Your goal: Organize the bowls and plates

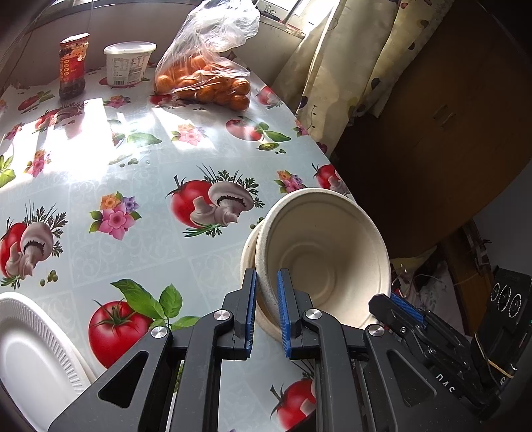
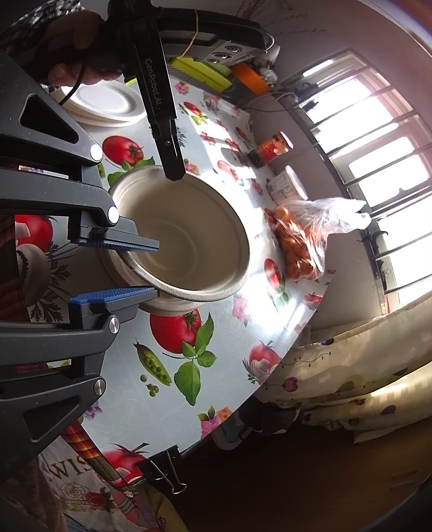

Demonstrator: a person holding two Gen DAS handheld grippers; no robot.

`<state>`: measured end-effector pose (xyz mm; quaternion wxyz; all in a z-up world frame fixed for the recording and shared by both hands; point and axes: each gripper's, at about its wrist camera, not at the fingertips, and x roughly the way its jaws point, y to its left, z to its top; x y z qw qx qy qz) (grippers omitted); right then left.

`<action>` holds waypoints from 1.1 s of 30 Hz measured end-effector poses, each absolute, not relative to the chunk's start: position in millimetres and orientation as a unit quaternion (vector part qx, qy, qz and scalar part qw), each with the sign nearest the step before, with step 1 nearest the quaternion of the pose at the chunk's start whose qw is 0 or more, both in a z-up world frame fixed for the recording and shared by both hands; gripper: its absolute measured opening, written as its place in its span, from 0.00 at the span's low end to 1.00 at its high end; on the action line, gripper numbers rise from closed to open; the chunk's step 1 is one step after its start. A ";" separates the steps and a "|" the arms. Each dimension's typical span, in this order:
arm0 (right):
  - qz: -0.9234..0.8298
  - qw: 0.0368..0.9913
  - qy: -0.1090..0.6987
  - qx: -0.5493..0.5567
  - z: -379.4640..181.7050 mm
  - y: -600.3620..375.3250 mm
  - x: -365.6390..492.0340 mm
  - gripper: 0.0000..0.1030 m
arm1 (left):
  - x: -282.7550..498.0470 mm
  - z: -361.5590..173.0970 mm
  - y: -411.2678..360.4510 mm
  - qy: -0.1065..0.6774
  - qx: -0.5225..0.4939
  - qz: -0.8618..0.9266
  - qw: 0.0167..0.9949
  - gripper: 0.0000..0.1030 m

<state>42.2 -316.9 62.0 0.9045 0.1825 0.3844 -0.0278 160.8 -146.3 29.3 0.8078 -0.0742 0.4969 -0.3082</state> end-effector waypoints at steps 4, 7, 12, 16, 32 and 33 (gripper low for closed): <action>-0.029 0.902 0.390 0.182 58.9 -316.0 41.5 0.21 | 160.3 25.2 -147.0 0.501 -0.074 -0.307 0.806 0.13; -0.031 0.902 0.392 0.180 57.9 -315.3 42.6 0.21 | 159.7 23.4 -147.3 0.504 -0.074 -0.307 0.804 0.13; -0.035 0.899 0.398 0.178 55.1 -314.4 45.6 0.21 | 161.6 20.5 -148.3 0.508 -0.074 -0.305 0.802 0.13; -0.039 0.898 0.402 0.173 52.4 -313.1 47.0 0.21 | 161.5 18.1 -148.7 0.511 -0.073 -0.303 0.801 0.13; -0.044 0.899 0.403 0.166 47.6 -313.8 47.5 0.21 | 162.1 15.4 -150.7 0.513 -0.074 -0.301 0.801 0.13; -0.047 0.899 0.403 0.162 47.2 -313.6 47.6 0.21 | 162.1 15.2 -150.6 0.513 -0.073 -0.301 0.801 0.13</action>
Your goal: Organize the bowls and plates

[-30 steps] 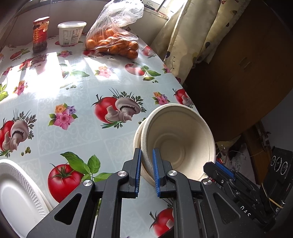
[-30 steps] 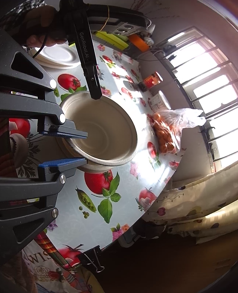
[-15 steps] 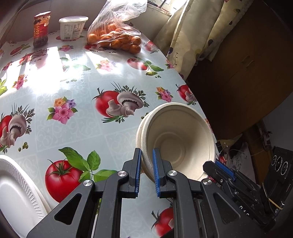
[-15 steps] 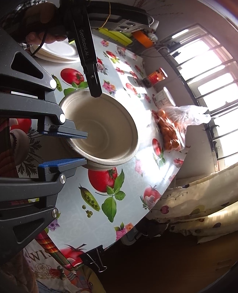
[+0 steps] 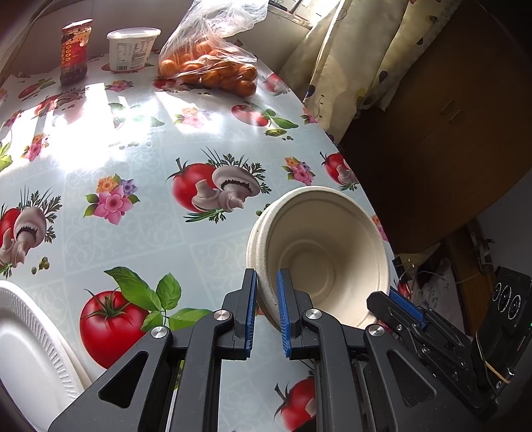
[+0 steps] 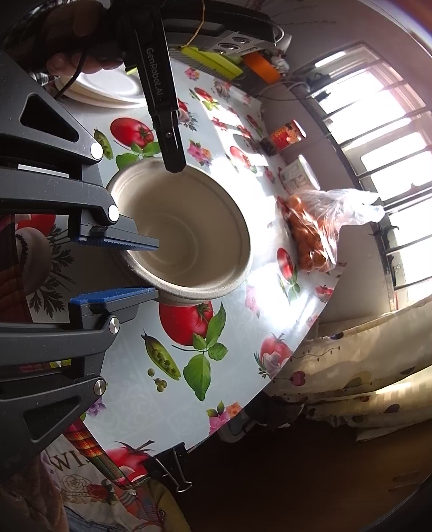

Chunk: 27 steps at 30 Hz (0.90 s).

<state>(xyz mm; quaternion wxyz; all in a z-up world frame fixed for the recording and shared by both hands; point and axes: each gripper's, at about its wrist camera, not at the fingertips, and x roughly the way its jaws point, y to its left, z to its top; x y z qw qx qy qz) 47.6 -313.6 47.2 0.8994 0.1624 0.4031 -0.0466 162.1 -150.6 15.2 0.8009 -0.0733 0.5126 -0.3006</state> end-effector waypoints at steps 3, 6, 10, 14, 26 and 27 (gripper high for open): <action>-0.053 0.900 0.405 0.150 46.1 -311.4 48.3 0.22 | 161.9 15.0 -150.8 0.513 -0.072 -0.299 0.801 0.13; -0.052 0.900 0.406 0.151 45.8 -310.5 48.6 0.24 | 162.4 14.7 -150.1 0.514 -0.074 -0.298 0.801 0.13; -0.052 0.900 0.406 0.151 45.1 -310.5 48.7 0.25 | 162.4 14.3 -149.3 0.514 -0.074 -0.298 0.801 0.13; -0.054 0.900 0.406 0.146 44.7 -309.6 49.4 0.26 | 162.6 14.3 -149.5 0.514 -0.075 -0.298 0.801 0.13; -0.058 0.901 0.406 0.141 43.6 -308.2 49.5 0.32 | 162.5 13.6 -148.9 0.514 -0.073 -0.294 0.803 0.13; -0.057 0.901 0.406 0.141 43.6 -308.2 49.5 0.33 | 162.3 13.2 -148.8 0.514 -0.072 -0.293 0.803 0.13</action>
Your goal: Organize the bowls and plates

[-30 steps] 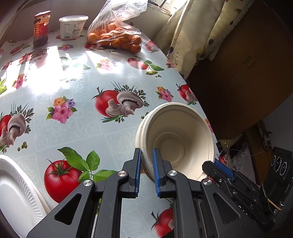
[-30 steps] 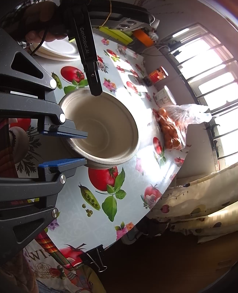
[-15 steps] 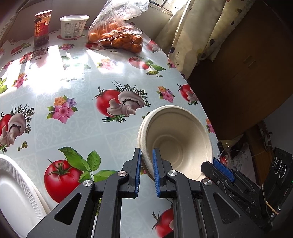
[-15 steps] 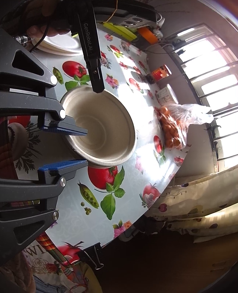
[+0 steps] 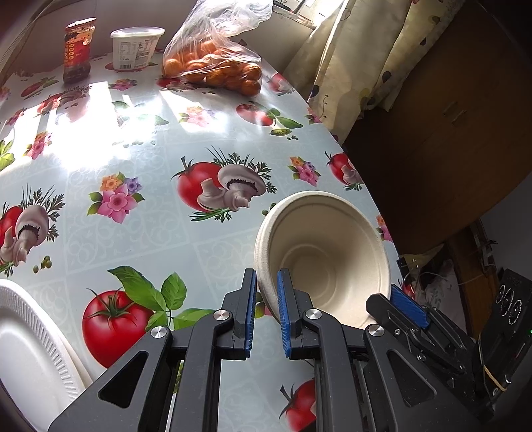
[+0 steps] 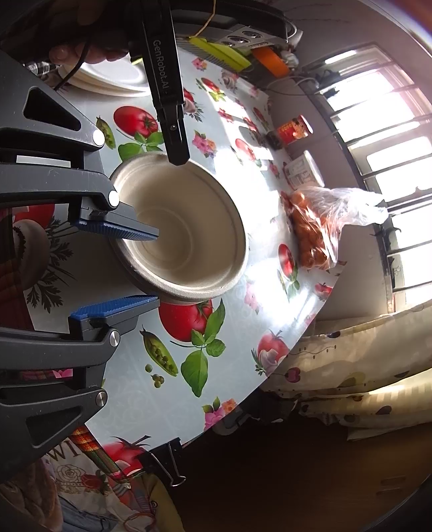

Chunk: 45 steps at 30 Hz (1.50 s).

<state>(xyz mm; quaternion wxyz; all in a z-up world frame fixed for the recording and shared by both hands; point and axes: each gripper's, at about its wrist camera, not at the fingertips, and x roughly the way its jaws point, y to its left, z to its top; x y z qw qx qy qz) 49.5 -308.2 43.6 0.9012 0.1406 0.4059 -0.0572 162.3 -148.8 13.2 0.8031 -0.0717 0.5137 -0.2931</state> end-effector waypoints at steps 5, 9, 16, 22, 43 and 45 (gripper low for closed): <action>-0.058 0.901 0.406 0.140 43.3 -308.1 49.6 0.36 | 160.8 12.9 -151.4 0.510 -0.061 -0.293 0.806 0.13; -0.059 0.901 0.406 0.140 43.4 -308.4 49.7 0.37 | 160.2 13.2 -152.0 0.505 -0.053 -0.292 0.810 0.16; -0.062 0.902 0.404 0.141 43.5 -312.1 50.1 0.37 | 157.6 14.8 -153.9 0.493 -0.038 -0.290 0.819 0.20; -0.072 0.904 0.393 0.150 46.8 -319.2 48.4 0.37 | 155.7 16.4 -155.4 0.483 -0.027 -0.287 0.827 0.20; -0.073 0.905 0.378 0.178 43.3 -334.5 49.2 0.37 | 150.9 18.2 -158.9 0.457 -0.011 -0.295 0.839 0.21; -0.066 0.906 0.376 0.183 45.0 -335.2 50.0 0.37 | 151.2 18.2 -160.1 0.456 -0.012 -0.297 0.839 0.21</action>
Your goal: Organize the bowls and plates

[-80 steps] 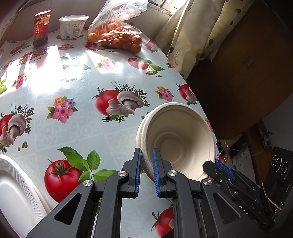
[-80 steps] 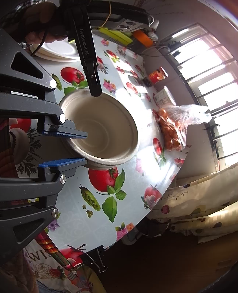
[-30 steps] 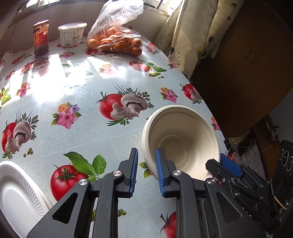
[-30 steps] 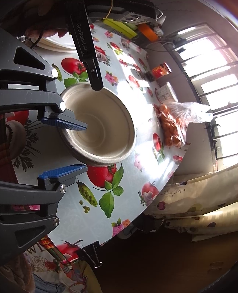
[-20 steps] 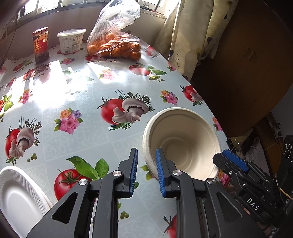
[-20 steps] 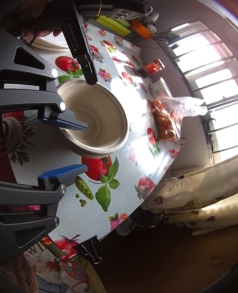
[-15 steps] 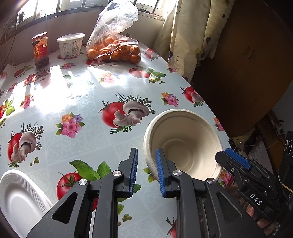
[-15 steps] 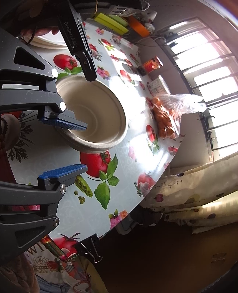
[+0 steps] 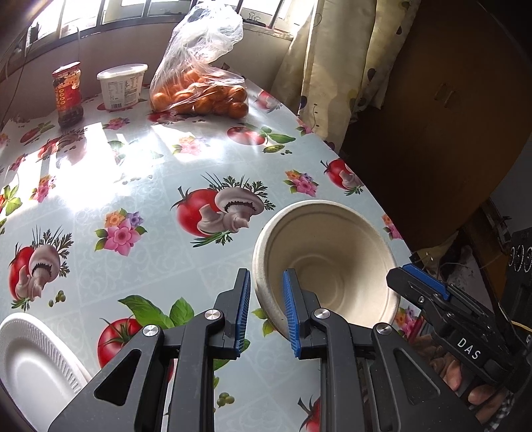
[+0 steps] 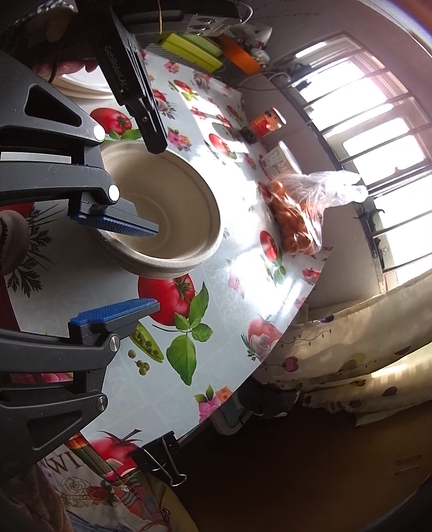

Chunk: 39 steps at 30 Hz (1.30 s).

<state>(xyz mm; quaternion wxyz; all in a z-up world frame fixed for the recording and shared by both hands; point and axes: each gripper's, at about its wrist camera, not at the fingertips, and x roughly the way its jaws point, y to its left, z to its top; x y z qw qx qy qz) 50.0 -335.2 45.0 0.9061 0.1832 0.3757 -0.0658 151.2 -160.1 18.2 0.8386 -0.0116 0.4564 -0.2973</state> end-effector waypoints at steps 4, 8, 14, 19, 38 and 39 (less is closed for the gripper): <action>-0.055 0.904 0.380 0.186 43.9 -335.4 53.9 0.37 | 152.7 17.0 -162.1 0.455 -0.009 -0.303 0.837 0.21; -0.051 0.902 0.385 0.188 41.7 -337.0 56.8 0.37 | 153.4 15.3 -164.2 0.451 -0.010 -0.315 0.835 0.25; -0.040 0.901 0.392 0.179 37.8 -335.3 61.5 0.37 | 157.6 13.5 -163.6 0.453 -0.031 -0.331 0.827 0.32; -0.035 0.901 0.394 0.180 35.4 -334.5 64.2 0.37 | 160.0 10.7 -164.6 0.462 -0.047 -0.337 0.819 0.32; -0.034 0.896 0.398 0.193 27.8 -338.5 66.2 0.30 | 168.8 -4.9 -160.7 0.500 -0.083 -0.321 0.800 0.32; -0.035 0.896 0.398 0.193 28.0 -338.6 65.5 0.29 | 168.6 -5.0 -160.6 0.500 -0.082 -0.319 0.801 0.32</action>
